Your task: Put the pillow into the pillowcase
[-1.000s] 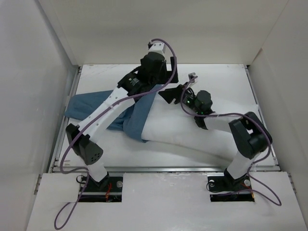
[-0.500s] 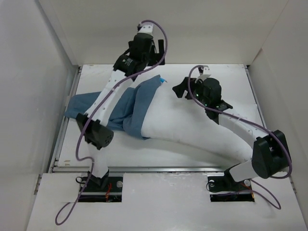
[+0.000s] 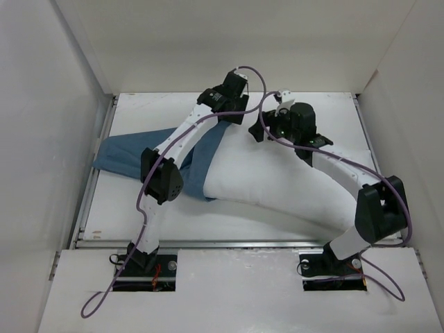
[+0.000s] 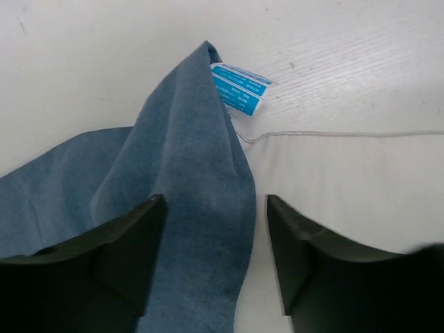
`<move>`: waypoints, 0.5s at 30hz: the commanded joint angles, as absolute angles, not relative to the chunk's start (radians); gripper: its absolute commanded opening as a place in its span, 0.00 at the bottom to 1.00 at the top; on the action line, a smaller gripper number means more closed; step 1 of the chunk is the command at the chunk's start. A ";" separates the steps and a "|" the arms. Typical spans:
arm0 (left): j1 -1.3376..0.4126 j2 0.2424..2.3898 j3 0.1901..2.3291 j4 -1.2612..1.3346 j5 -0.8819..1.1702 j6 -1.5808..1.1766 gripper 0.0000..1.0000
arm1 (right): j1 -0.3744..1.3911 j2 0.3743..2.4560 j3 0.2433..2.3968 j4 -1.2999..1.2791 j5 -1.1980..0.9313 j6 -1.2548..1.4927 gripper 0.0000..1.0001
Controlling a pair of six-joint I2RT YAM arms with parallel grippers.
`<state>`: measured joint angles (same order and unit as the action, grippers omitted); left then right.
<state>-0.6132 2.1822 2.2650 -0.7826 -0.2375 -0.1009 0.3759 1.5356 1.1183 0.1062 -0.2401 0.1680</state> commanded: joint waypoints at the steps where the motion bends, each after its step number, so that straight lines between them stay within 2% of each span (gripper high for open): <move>1: -0.606 2.198 2.330 -0.819 -0.379 -0.126 0.52 | 0.379 1.618 1.173 0.181 -0.379 0.054 0.92; 7: -0.606 2.186 2.276 -0.778 -0.420 -0.137 0.49 | 0.388 1.721 1.203 0.213 -0.437 0.054 0.94; 9: -0.606 2.209 2.276 -0.769 -0.408 -0.127 0.53 | 0.388 1.721 1.180 0.227 -0.437 0.064 0.94; 13: -0.606 2.256 2.287 -0.769 -0.423 -0.127 0.39 | 0.388 1.721 1.155 0.238 -0.449 0.064 0.78; 15: -0.606 2.269 2.287 -0.759 -0.385 -0.106 0.39 | 0.397 1.721 1.146 0.247 -0.449 0.064 0.75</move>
<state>-0.6052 2.2509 2.2814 -0.7734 -0.3901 -0.1234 0.3794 1.7260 1.1706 0.2050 -0.4061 0.0814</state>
